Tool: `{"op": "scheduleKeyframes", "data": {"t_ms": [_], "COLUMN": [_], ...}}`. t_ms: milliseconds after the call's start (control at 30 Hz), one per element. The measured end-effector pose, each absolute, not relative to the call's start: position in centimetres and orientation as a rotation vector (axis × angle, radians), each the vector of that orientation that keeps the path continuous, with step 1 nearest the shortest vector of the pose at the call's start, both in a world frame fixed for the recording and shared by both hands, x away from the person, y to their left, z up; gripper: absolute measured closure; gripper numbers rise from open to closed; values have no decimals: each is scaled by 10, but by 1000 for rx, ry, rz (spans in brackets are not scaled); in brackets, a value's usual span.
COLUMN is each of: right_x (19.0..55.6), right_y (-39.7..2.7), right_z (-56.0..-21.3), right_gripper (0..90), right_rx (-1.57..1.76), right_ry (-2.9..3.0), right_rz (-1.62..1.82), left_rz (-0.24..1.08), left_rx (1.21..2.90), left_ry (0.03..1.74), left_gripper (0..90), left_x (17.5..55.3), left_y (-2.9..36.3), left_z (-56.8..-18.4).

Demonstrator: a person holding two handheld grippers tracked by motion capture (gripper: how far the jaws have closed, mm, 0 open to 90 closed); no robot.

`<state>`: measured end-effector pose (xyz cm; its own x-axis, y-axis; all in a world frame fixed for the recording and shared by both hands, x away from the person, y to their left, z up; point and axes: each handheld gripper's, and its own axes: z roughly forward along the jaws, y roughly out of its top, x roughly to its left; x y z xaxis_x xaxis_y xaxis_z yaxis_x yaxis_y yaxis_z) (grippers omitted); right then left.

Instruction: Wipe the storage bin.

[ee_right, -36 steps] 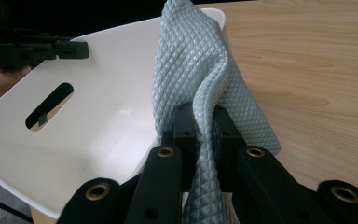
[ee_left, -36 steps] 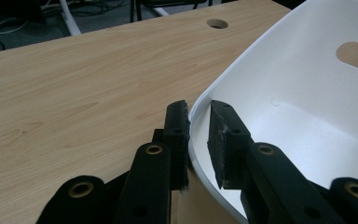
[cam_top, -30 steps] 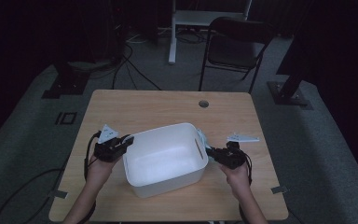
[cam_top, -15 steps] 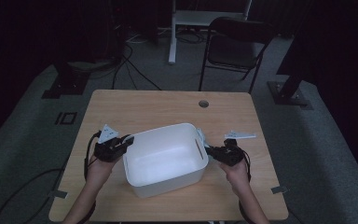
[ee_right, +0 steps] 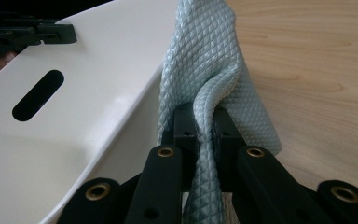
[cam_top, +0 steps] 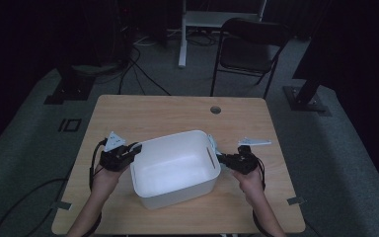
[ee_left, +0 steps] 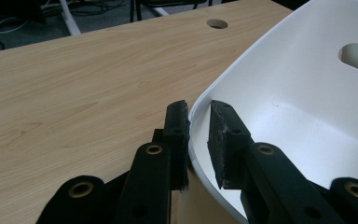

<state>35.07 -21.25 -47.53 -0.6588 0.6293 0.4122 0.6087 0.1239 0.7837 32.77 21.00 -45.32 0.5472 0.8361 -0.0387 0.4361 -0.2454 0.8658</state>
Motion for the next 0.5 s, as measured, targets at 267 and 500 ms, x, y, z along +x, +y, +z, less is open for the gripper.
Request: {"op": "scheduleKeyframes", "data": {"t_ms": [267,500], "right_x": [354,356], "right_y": [-214,-215], "right_z": [-466,-471], "right_gripper": [840,839], "right_rx": [1237,1252], "right_ry": [2326,2333], "right_rz": [1668,1668], "left_rz": [551,551], "left_rx": [1872,1875], "left_ry": [1042,1039], "left_gripper": [780,779], "left_x": [328,328], "left_y": [210,210], "left_z": [-453,-453]}}
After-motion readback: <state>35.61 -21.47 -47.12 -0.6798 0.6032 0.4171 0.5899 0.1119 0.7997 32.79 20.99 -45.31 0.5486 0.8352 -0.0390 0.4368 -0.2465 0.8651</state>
